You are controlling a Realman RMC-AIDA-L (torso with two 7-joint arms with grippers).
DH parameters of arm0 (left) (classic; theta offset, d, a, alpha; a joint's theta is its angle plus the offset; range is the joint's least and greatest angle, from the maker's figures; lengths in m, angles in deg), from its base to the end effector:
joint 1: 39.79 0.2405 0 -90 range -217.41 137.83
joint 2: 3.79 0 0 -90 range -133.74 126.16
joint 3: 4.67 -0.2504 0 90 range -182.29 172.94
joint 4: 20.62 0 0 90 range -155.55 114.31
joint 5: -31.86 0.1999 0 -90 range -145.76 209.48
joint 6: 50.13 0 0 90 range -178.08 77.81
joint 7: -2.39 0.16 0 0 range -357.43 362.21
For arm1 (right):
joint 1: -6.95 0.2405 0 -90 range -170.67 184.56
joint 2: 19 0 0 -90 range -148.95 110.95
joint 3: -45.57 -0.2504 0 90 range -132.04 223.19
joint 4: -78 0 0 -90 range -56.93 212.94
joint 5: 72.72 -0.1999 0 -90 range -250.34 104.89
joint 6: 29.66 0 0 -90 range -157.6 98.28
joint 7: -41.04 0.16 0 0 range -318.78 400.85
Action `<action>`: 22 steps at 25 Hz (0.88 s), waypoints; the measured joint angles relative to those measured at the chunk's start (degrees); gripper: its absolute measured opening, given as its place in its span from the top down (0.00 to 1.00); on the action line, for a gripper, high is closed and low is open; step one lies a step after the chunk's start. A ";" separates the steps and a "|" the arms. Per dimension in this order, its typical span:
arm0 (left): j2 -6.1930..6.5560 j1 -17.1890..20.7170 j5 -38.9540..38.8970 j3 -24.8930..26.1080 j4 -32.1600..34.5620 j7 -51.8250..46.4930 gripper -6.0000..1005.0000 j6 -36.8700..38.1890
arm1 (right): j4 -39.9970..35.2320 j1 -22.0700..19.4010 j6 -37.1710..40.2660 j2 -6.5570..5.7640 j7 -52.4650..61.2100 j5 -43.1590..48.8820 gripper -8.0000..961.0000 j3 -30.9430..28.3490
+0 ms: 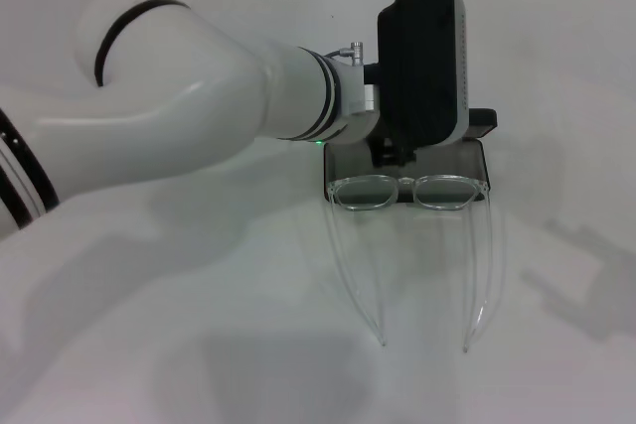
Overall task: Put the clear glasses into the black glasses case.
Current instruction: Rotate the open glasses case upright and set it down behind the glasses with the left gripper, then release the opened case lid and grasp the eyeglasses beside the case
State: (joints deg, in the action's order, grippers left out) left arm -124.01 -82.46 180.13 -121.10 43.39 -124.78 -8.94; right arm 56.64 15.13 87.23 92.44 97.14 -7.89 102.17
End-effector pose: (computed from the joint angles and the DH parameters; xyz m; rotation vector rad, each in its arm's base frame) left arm -0.1059 0.3669 -0.1352 -2.6067 0.4395 0.3780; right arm 0.2789 0.1988 0.0660 -2.2245 0.3602 1.4876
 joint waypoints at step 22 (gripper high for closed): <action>0.49 24.09 -32.77 26.82 39.78 9.69 0.51 11.78 | -38.47 9.42 -13.99 -3.65 37.37 29.48 0.27 -3.30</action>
State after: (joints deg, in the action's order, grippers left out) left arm -123.52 -58.37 147.36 -94.28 83.17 -115.09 2.84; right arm 18.18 24.55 73.23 88.79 134.51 21.59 98.87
